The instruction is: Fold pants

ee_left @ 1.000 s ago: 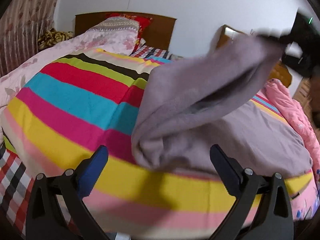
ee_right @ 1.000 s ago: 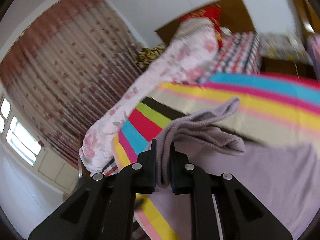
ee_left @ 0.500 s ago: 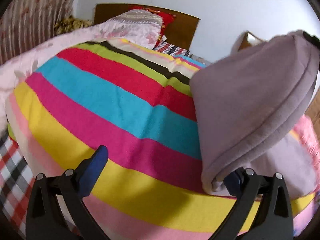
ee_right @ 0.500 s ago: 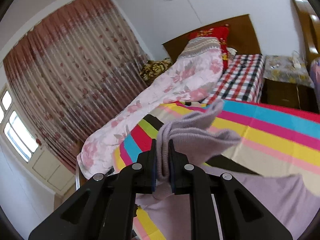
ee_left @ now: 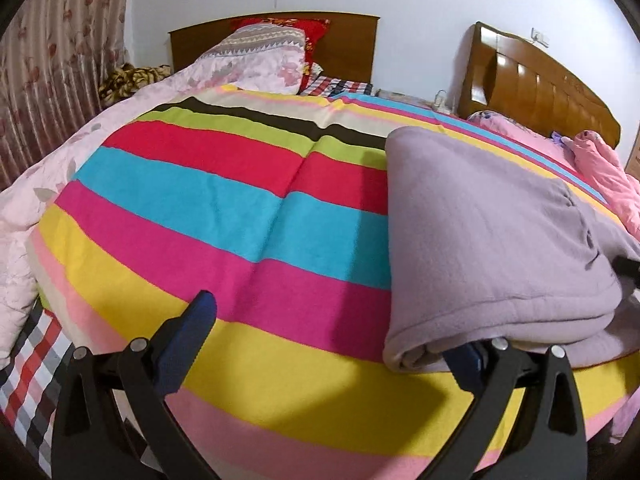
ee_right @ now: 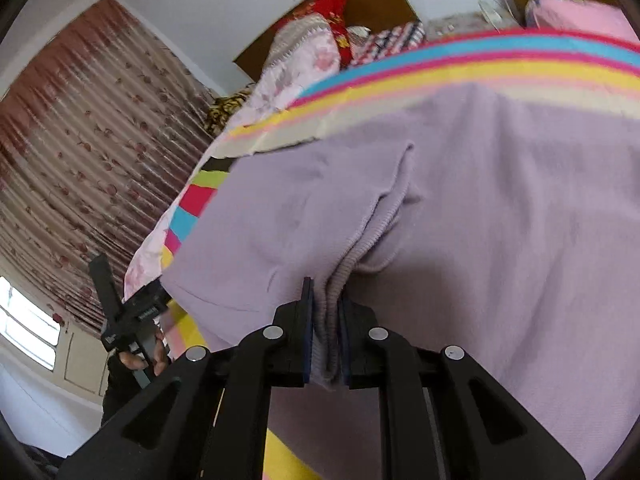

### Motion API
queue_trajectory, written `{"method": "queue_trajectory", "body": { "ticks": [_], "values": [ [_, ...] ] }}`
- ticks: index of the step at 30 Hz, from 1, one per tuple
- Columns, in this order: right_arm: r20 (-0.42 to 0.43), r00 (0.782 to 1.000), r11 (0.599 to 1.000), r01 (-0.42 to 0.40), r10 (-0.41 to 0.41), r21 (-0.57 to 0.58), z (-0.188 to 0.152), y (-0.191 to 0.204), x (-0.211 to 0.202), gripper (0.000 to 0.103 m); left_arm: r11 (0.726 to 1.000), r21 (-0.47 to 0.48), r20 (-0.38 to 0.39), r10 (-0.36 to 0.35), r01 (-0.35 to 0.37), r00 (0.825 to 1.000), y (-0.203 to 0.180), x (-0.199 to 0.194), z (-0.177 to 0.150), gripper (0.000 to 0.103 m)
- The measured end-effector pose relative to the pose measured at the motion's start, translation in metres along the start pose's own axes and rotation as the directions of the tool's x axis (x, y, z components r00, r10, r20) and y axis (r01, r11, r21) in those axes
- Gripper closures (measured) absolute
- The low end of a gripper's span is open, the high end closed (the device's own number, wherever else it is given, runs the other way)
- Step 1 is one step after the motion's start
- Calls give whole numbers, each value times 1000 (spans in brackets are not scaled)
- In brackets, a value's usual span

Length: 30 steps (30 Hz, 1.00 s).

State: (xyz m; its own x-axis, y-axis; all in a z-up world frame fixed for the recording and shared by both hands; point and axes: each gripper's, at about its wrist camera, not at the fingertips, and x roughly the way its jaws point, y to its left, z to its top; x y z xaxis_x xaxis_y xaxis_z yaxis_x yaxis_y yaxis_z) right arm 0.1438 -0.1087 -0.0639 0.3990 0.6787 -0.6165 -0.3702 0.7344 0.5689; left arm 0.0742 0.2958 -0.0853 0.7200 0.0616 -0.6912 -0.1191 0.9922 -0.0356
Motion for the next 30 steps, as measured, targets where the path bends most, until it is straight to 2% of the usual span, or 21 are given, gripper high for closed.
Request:
{"method": "queue_trajectory", "body": {
  "ticks": [8, 13, 15, 17, 18, 19, 20, 23, 26, 27, 28, 29, 30],
  "values": [
    [-24, 1000, 997, -17, 19, 70, -7, -11, 5, 89, 999, -33, -14, -9, 9, 1000, 0, -1, -4, 1],
    [64, 998, 1000, 19, -19, 4, -7, 7, -24, 90, 1000, -27, -14, 11, -11, 1000, -4, -4, -5, 1],
    [84, 995, 999, 53, -53, -5, -11, 5, -31, 94, 999, -28, -9, 16, -16, 1000, -5, -5, -6, 1],
    [37, 994, 993, 104, -106, 46, -16, -16, -20, 97, 999, -34, -7, 16, -16, 1000, -5, -5, -7, 1],
    [12, 995, 991, 101, -103, 89, -18, -29, -14, 99, 999, -36, -7, 19, -19, 1000, -6, -6, -7, 1],
    [16, 998, 990, 55, -58, 130, -18, -36, -15, 100, 999, -32, -7, 24, -25, 1000, -7, -6, -7, 1],
    [33, 999, 992, 35, -39, 120, -16, -35, -21, 100, 999, -15, -6, 36, -36, 999, -9, -7, -6, 1],
    [38, 998, 995, 51, -54, 89, -11, -25, -31, 98, 997, 27, -8, 67, -67, 998, -16, -12, -6, 1],
    [74, 989, 991, 130, -130, 14, -5, -11, -39, 86, 984, 146, -23, 108, -103, 994, -29, -31, -10, 2],
    [87, 982, 984, 170, -166, -47, -2, 0, -41, 86, 980, 180, -19, 93, -89, 995, -33, -41, -10, 2],
    [92, 978, 978, 192, -185, -77, -1, 5, -40, 86, 978, 202, -4, 44, -42, 999, -36, -57, -10, 2],
    [99, 971, 965, 228, -216, -132, 3, 15, -37, 86, 979, 202, 17, -10, 7, 1000, -38, -72, -6, 2],
    [105, 967, 952, 248, -232, -178, 6, 25, -32, 86, 981, 177, 69, -97, 84, 993, -37, -95, 4, 2]
  ]
}}
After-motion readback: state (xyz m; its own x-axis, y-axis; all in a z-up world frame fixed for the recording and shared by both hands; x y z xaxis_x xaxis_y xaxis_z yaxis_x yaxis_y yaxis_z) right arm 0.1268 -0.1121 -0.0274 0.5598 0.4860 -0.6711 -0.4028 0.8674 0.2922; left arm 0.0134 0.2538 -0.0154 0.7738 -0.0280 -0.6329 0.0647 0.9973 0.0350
